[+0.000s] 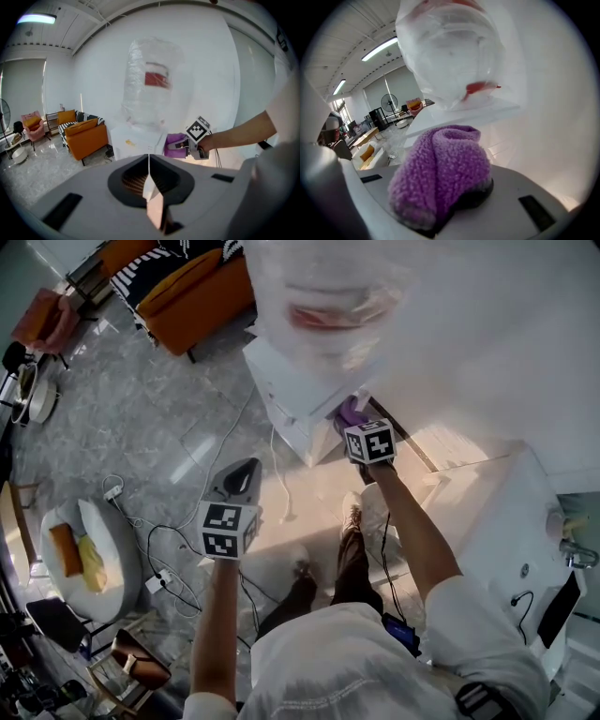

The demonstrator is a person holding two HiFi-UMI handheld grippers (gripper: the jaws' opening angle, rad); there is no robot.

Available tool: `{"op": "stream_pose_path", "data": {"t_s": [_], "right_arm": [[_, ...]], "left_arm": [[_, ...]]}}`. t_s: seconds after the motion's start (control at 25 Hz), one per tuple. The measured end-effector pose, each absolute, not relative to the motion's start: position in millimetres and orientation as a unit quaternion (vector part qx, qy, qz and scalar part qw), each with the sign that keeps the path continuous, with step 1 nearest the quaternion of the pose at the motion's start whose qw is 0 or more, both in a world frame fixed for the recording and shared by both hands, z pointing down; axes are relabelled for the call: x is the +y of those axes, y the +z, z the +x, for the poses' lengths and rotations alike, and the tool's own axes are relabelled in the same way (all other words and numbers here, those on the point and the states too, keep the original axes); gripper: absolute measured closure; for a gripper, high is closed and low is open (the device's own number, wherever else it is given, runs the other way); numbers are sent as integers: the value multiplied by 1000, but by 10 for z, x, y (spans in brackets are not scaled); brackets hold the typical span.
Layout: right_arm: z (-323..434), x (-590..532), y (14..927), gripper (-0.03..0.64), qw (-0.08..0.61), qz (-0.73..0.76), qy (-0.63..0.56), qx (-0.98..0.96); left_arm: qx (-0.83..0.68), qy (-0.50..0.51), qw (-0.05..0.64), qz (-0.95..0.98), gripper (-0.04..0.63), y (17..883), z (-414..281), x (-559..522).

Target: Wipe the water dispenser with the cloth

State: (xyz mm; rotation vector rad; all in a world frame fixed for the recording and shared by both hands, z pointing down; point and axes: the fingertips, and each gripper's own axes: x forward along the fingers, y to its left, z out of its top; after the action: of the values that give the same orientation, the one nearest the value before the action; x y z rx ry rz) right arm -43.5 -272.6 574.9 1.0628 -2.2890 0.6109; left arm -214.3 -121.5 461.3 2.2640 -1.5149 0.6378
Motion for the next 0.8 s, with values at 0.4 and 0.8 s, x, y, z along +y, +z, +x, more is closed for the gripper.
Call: {"op": "stream_pose_path", "data": {"t_s": [0.4,0.8], "right_arm": [[-851,-2338,5629,551,260,388,232,-853],[-930,-2010,5525,551,247,353,219,-876]], "left_arm": [[-532,219,168,800,577,4527,-2413,-903],[-501,225,161,820,577,4438,-2186,-999]]}}
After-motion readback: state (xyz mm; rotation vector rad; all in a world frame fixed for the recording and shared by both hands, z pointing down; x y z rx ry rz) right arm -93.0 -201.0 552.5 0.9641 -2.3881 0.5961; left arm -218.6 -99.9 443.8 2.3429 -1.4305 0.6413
